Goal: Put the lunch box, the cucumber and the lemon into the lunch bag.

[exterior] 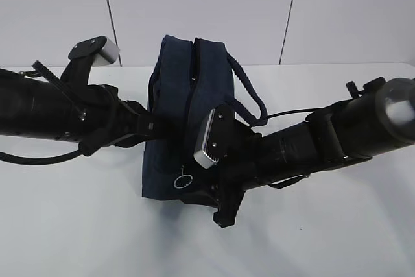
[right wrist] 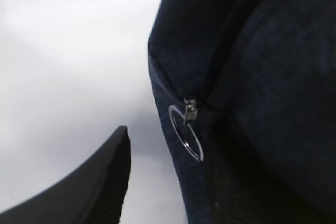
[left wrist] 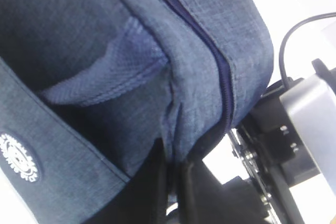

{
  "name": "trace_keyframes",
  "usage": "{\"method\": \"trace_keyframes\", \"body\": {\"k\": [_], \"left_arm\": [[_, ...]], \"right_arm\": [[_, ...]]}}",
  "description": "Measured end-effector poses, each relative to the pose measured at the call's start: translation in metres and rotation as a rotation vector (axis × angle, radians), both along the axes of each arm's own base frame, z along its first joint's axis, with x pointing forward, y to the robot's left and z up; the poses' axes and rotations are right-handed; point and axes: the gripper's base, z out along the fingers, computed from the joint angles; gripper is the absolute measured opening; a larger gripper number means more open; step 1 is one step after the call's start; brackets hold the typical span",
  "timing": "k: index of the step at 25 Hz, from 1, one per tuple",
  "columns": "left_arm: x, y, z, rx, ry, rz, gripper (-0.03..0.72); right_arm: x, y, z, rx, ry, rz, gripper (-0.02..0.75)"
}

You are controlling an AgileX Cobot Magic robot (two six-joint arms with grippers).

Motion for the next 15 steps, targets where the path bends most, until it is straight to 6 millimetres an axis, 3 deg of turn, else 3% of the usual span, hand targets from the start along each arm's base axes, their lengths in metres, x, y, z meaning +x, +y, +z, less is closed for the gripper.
{"method": "trace_keyframes", "body": {"k": [15], "left_arm": [[0.0,0.0,0.0,0.0,0.0,0.0,-0.004]], "right_arm": [[-0.0056,0.0044,0.0013,0.041,0.081,0.006,0.363]]}}
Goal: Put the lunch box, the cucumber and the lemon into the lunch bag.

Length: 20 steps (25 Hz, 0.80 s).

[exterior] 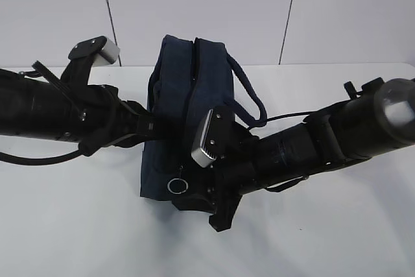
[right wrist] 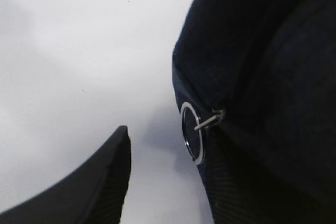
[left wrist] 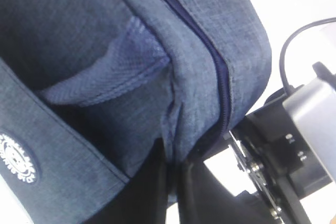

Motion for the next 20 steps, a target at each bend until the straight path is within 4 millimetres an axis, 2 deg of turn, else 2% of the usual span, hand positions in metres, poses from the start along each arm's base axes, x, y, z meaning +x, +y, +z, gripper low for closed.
{"method": "trace_keyframes", "body": {"k": [11,16,20], "left_arm": [[0.0,0.0,0.0,0.0,0.0,0.0,-0.004],[0.0,0.0,0.0,-0.001,0.0,-0.001,-0.004],[0.0,0.0,0.0,-0.001,0.0,-0.001,-0.004]], "right_arm": [[0.002,0.0,-0.003,0.019,0.043,-0.046,0.365],[0.002,0.001,-0.015,0.021,0.114,-0.077,0.423],[-0.001,0.003,-0.02,0.031,0.138,-0.065,0.44]]}}
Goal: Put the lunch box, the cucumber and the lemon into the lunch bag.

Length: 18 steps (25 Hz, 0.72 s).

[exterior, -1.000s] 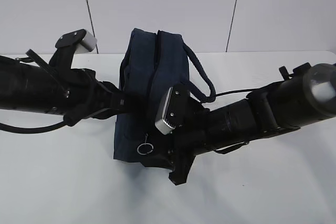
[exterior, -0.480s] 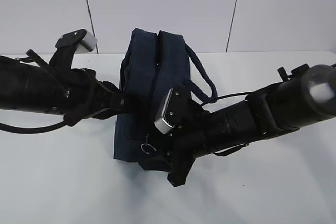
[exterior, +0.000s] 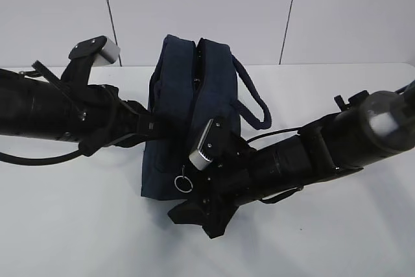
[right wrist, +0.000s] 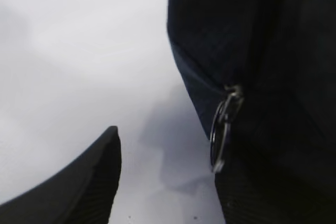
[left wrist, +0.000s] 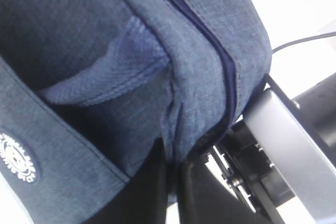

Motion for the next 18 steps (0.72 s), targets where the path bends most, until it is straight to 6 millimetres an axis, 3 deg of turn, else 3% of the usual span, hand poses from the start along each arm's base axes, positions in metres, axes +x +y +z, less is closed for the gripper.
{"method": "trace_keyframes", "body": {"k": [7,18], "left_arm": [[0.0,0.0,0.0,-0.003,0.001,-0.003,-0.004],[0.0,0.0,0.0,-0.004,0.001,-0.001,-0.004]], "right_arm": [[-0.002,0.002,0.0,0.025,0.011,0.015,0.44],[0.009,0.006,0.008,0.037,-0.028,0.012,0.378]]}}
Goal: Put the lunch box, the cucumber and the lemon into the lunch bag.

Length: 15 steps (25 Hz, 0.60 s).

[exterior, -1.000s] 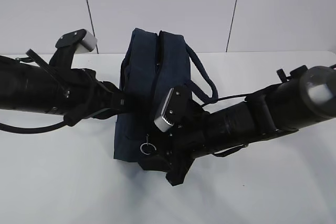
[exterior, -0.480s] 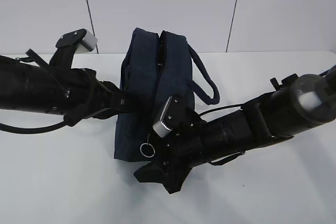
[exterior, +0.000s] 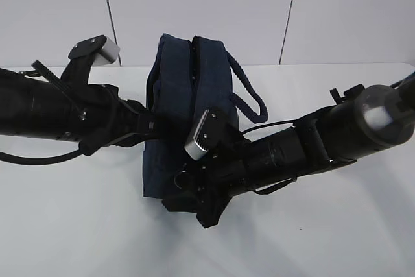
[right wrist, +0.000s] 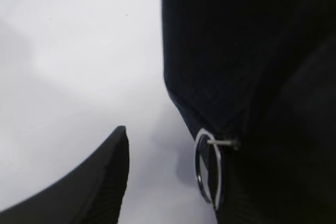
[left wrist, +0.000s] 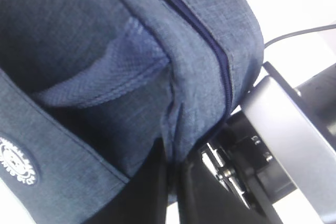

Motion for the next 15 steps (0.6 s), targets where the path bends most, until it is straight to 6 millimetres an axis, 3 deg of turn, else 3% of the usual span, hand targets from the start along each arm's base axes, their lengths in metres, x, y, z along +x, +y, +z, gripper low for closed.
{"method": "trace_keyframes", "body": {"k": [10,15], "left_arm": [[-0.0001,-0.0001,0.0001,-0.002,0.0,-0.002,-0.004],[-0.0007,-0.0008,0.0005,-0.009,0.002,-0.009,-0.004]], "right_arm": [[0.0006,-0.0007,-0.0008,-0.011,-0.002,-0.007,0.373],[0.0009,-0.0009,-0.0011,-0.015,-0.003,-0.01,0.312]]}}
